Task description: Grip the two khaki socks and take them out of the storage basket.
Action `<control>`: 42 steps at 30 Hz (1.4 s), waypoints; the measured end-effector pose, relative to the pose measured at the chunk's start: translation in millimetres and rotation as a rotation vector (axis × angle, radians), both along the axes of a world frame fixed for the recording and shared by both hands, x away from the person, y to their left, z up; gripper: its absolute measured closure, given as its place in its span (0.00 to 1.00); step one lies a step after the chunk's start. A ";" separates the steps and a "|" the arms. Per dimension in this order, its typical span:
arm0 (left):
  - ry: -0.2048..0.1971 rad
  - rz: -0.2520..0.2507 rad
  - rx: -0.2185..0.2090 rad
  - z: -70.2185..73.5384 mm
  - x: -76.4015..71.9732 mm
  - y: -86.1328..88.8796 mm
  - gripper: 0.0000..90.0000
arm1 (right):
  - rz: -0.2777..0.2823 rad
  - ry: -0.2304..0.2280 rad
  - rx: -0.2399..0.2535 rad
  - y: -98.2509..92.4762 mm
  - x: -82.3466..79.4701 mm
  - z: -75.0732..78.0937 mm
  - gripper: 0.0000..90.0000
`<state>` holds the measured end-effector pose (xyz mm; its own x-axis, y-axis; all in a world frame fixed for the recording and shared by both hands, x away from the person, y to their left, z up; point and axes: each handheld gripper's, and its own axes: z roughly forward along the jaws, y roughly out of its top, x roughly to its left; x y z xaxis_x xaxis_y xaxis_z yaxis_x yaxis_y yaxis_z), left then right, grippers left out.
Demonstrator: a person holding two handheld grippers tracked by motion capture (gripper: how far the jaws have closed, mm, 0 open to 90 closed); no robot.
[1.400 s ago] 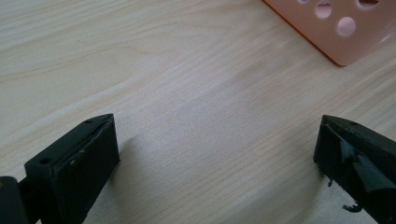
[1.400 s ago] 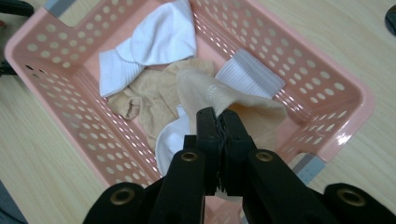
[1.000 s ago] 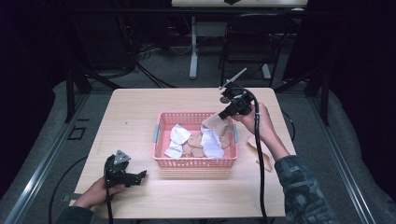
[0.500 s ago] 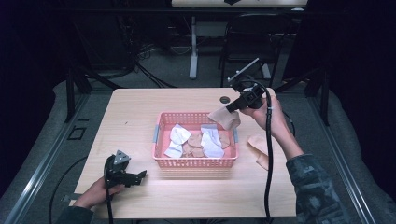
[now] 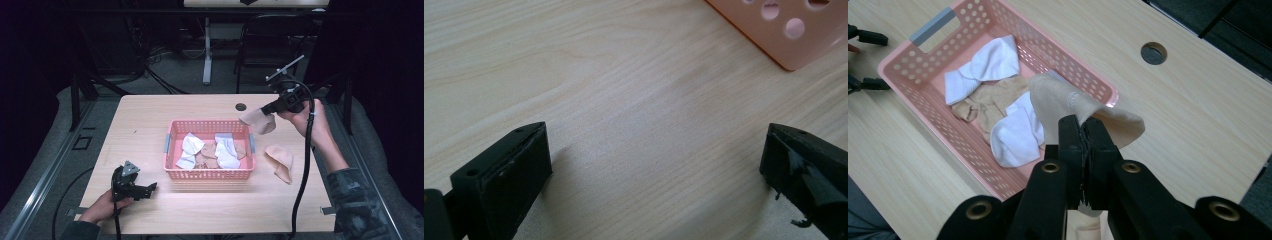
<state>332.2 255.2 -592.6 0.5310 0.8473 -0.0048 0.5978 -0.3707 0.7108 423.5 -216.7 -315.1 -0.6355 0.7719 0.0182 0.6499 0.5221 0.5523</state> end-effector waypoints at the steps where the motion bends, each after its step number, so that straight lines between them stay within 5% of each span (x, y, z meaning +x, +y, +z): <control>1: 0.000 0.000 0.000 0.0 0.0 0.0 0.00 | -0.007 0.002 -0.001 -3.4 -0.7 0.6 0.98; 11: -0.001 0.001 0.001 0.0 -0.1 0.0 0.00 | -0.060 0.005 -0.030 -32.1 -6.2 -5.5 0.98; 18: 0.000 0.001 0.000 0.0 -0.1 0.0 0.00 | -0.101 0.039 -0.050 -51.2 -6.5 -23.3 0.98; 42: 0.000 0.001 0.001 0.0 -0.1 0.0 0.00 | -0.190 0.269 -0.082 -71.6 6.3 -156.7 0.97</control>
<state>332.2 255.2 -592.6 0.5304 0.8477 -0.0039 0.5979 -0.3709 0.7106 429.8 -288.3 -471.8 -0.4609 0.8820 0.0983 0.8566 0.4132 0.3091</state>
